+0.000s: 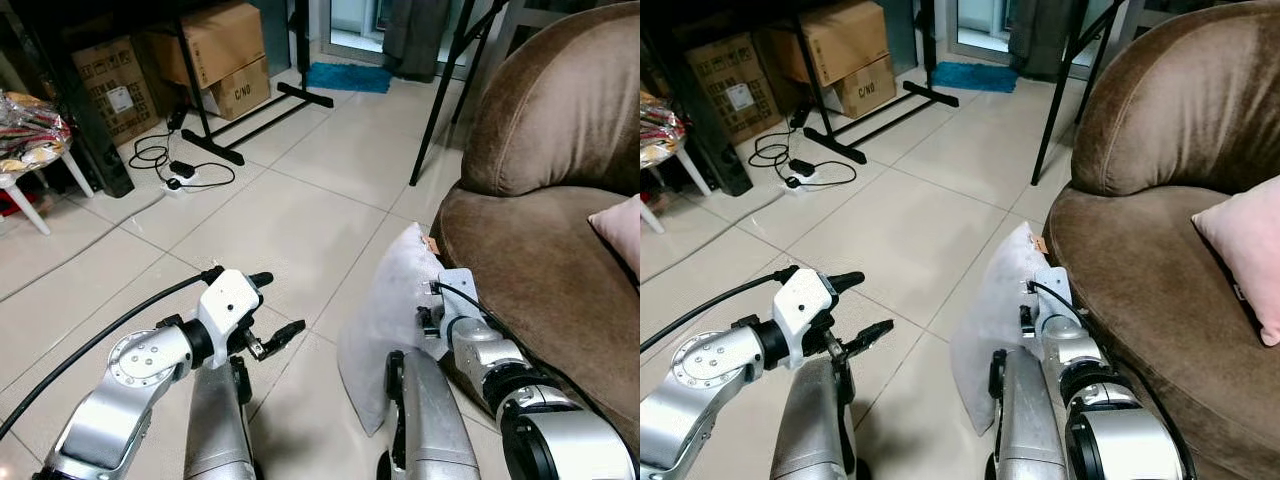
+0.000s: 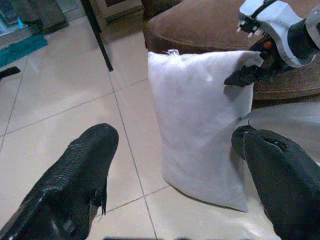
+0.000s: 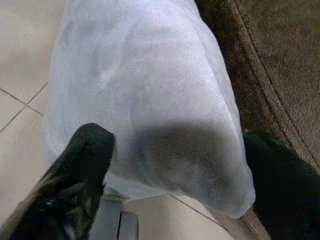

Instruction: Move the pillow to the sofa from floor

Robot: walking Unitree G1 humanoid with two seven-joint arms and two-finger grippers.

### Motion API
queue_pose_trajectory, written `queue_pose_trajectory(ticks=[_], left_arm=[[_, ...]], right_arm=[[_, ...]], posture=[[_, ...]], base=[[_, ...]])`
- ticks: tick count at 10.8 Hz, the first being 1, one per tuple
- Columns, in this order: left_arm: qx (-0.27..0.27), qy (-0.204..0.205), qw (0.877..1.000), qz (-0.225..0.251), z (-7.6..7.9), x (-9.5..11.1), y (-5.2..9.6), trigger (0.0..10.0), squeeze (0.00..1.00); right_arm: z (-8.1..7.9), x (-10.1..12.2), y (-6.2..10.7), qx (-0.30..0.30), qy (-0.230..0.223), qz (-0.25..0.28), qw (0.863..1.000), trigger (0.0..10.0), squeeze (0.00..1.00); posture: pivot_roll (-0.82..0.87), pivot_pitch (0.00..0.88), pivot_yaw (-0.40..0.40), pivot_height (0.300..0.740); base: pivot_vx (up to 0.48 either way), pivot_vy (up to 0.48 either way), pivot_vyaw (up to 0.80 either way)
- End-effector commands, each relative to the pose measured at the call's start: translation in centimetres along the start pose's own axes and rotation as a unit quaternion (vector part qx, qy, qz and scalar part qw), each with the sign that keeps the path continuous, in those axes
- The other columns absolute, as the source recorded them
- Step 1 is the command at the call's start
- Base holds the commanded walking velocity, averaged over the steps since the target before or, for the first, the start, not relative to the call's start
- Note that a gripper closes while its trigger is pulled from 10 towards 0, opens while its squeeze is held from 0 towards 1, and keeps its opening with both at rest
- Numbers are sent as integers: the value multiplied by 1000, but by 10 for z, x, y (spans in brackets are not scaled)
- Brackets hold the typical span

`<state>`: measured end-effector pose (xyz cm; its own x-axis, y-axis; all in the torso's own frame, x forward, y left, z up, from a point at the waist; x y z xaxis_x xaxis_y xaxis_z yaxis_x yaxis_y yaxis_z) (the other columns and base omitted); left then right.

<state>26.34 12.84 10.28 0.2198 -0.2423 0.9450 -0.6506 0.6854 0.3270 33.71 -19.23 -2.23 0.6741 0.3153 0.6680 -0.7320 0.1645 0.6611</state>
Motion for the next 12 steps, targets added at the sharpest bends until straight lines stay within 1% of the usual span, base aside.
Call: queue_pose_trajectory(ticks=[1,2,3,4,6,9,11,12], left_arm=[[-12,-3,1000,-1,4,3,2,10000,188],[-14,-3,1000,-3,5,3,3,10000,188],[-16,-2,1000,-6,6,2,4,10000,188],[-16,-1,1000,-7,7,2,4,10000,192],[-19,0,1000,-9,8,2,4,10000,188],[-29,4,999,-15,11,0,4,10000,188],[-30,4,999,-16,11,0,4,10000,188],[-29,4,999,-16,11,0,5,10000,192]], right_arm=[[1,11,0,-4,-24,16,1000,3569,0],[0,12,0,-3,-30,18,999,2078,0],[-1,11,0,-4,-25,16,1000,1137,0],[0,10,-1,-6,-30,15,999,0,0],[1,9,-1,-7,-25,13,1000,0,0],[8,0,-1,-24,-4,-10,1000,0,0],[7,-3,-1,-19,1,-17,1000,0,0],[7,-6,-1,-17,13,-21,1000,0,0]], posture=[[55,12,39,465],[58,15,42,465],[59,19,40,465],[60,20,41,465],[57,22,41,465],[59,20,39,465],[61,13,35,465],[62,9,34,465]], base=[[0,0,0],[0,0,0],[0,0,0],[0,0,0],[0,0,0],[0,0,0],[0,0,0],[0,0,0]])
Point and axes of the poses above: a point about 5 cm out from each wrist's last joint towards the gripper, its own y axis pointing back from the gripper into the wrist, its own x axis along the axis of the wrist's last joint, z = x × y, the point moved 4 cm from there along -y, pointing out of the wrist towards the gripper, and after that the axes turned 12 degrees about y, right-handed, at the moved point
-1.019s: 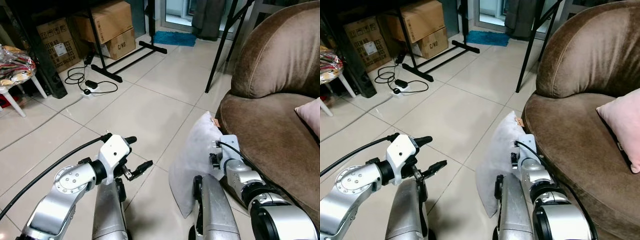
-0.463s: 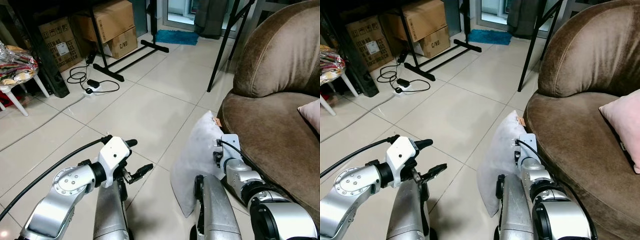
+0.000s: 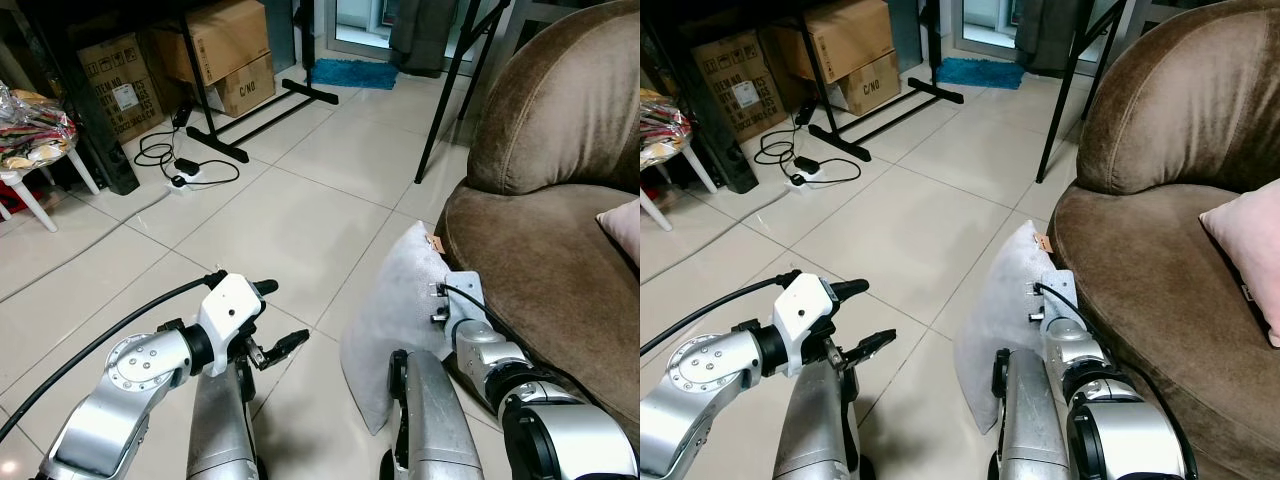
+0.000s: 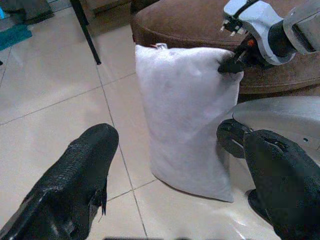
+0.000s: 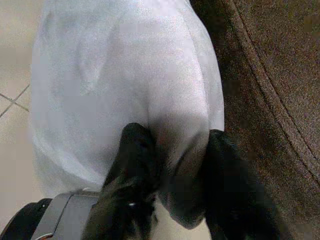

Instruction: Move the pillow to the sofa from floor

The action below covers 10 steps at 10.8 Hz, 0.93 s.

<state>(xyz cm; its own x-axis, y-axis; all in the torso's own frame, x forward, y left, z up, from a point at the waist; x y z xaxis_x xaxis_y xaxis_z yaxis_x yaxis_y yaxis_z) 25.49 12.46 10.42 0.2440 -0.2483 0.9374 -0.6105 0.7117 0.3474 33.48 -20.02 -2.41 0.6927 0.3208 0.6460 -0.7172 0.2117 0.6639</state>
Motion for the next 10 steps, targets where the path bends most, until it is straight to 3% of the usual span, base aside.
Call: queue_pose_trajectory(ticks=[1,4,6,8,9,10], left_arm=[[-4,-3,1000,-5,1,-1,1,10000,188],[10,-2,1000,2,-3,-2,1,10000,188],[11,1,1000,2,-5,-5,-1,10000,184],[57,4,998,19,-17,-7,2,10000,184],[103,10,994,41,-25,-5,4,10000,184],[156,11,986,53,-38,-4,8,10000,176]], right_arm=[[0,-1,0,5,6,-7,1000,0,0],[-12,4,1,48,0,15,999,0,0],[-22,12,3,79,-48,36,995,0,0],[-38,33,9,138,-122,93,979,0,0],[-42,47,18,162,-151,146,964,0,0],[-35,65,38,165,-178,223,944,0,0]], posture=[[61,0,27,465],[64,0,3,465],[52,0,-21,465],[41,0,-31,465],[23,0,-21,465],[-12,0,0,465]], base=[[0,0,0],[0,0,0],[0,0,0],[0,0,0],[0,0,0],[0,0,0]])
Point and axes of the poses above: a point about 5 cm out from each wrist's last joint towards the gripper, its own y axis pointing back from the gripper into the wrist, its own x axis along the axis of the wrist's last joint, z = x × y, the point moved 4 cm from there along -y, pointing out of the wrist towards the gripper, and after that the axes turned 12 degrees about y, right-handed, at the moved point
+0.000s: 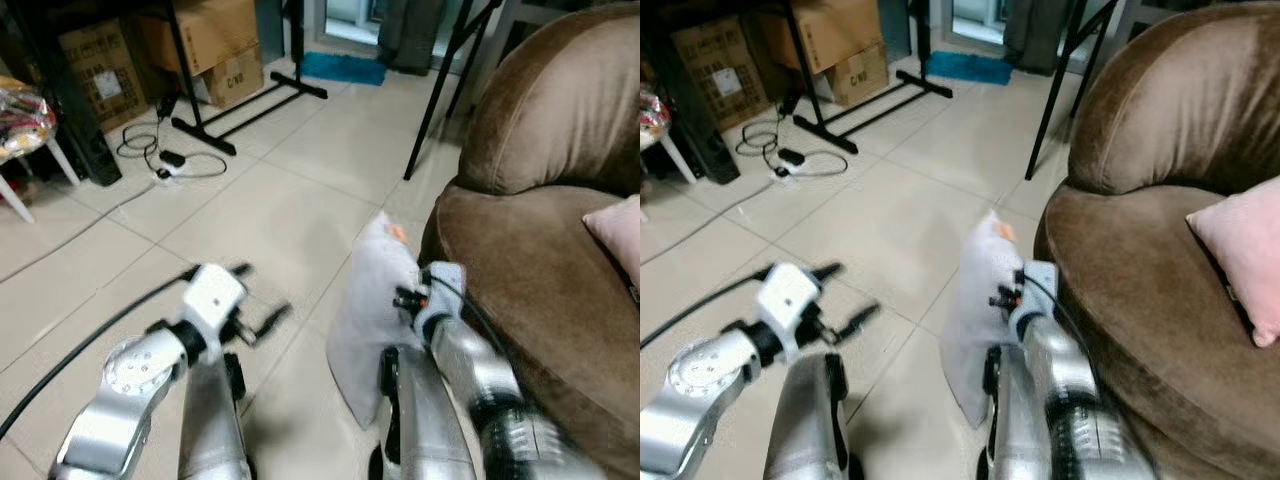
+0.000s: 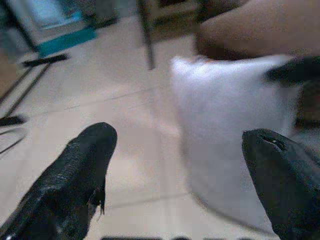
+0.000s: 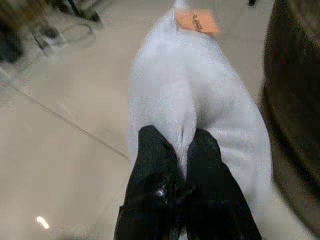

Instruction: Move the pillow to the sofa from floor

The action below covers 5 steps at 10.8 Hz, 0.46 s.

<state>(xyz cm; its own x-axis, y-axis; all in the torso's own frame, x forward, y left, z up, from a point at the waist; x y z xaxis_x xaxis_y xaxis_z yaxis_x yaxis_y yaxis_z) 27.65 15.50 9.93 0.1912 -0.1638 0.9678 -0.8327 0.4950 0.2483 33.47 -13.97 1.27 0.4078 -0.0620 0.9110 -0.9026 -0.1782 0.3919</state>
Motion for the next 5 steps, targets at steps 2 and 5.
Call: queue_pose_trajectory(ticks=[2,5], left_arm=[[71,-29,997,31,-18,12,2,10000,180],[104,-29,990,93,-13,36,-9,10000,184]], right_arm=[[-12,56,24,39,22,114,992,10000,0],[-8,87,58,-19,56,173,983,10000,0]], posture=[[-46,0,22,465],[-48,0,-19,510]], base=[[0,0,0],[0,0,0]])
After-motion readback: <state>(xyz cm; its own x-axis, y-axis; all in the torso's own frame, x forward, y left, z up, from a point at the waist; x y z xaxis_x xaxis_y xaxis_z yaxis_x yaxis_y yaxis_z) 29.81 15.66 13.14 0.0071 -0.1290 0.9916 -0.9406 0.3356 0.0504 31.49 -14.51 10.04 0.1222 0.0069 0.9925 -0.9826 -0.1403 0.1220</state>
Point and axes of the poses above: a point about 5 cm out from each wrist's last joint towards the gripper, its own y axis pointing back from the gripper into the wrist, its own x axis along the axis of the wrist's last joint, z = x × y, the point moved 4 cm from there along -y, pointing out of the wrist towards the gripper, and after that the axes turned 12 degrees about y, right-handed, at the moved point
